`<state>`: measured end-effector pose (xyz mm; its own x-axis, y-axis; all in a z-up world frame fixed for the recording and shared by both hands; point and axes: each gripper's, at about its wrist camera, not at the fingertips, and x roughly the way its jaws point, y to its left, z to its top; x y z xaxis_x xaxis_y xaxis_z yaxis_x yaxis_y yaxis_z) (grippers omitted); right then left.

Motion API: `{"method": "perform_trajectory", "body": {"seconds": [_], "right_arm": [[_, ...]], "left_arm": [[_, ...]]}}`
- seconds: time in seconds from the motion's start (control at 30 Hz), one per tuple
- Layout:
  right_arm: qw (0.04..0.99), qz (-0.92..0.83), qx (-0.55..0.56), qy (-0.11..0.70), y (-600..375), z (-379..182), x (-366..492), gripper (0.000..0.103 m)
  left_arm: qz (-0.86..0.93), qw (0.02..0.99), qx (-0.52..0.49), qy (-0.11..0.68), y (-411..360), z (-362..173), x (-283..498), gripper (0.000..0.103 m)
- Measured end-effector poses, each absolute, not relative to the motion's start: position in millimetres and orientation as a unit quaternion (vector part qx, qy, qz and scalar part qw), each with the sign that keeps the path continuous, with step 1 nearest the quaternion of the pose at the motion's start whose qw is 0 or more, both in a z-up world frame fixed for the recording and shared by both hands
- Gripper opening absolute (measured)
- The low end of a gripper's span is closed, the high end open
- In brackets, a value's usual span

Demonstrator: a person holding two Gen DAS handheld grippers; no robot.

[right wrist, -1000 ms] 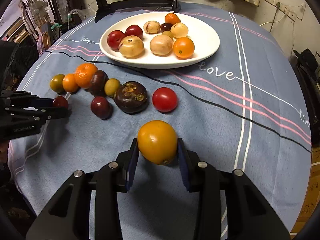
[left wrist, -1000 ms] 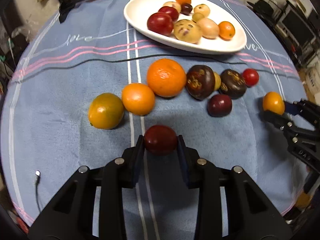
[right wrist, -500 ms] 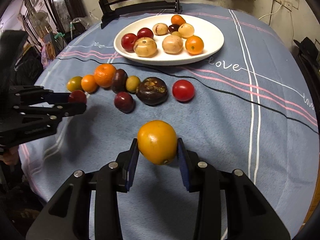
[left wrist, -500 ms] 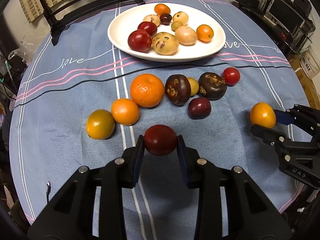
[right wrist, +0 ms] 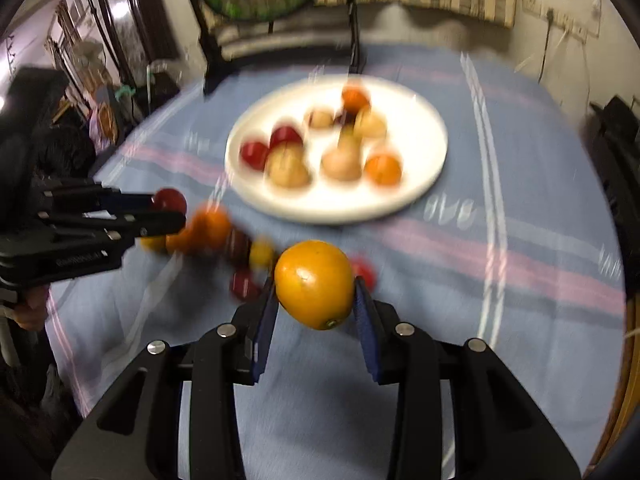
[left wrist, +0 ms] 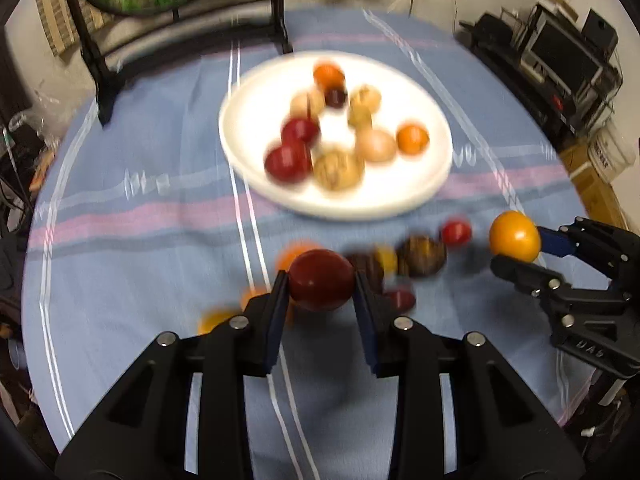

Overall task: Organize fruits
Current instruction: 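Carry both tomatoes over the plate and open both tools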

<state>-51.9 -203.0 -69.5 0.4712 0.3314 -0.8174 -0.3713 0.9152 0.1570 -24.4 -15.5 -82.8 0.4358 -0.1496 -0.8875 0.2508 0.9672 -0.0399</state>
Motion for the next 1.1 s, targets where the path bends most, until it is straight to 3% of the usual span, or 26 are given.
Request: {"method": "perform_trajectory", "body": {"seconds": [0.33, 1.1], "right_arm": [[0.895, 0.201, -0.007, 0.399, -203, -15, 25, 0.038], [0.864, 0.208, 0.018, 0.459, -181, -65, 118, 0.038]], "left_arm": [[-0.107, 0.878, 0.023, 0.467, -17, -35, 59, 0.033], [-0.085, 0.859, 0.065, 0.501, -45, -94, 123, 0.033]]}}
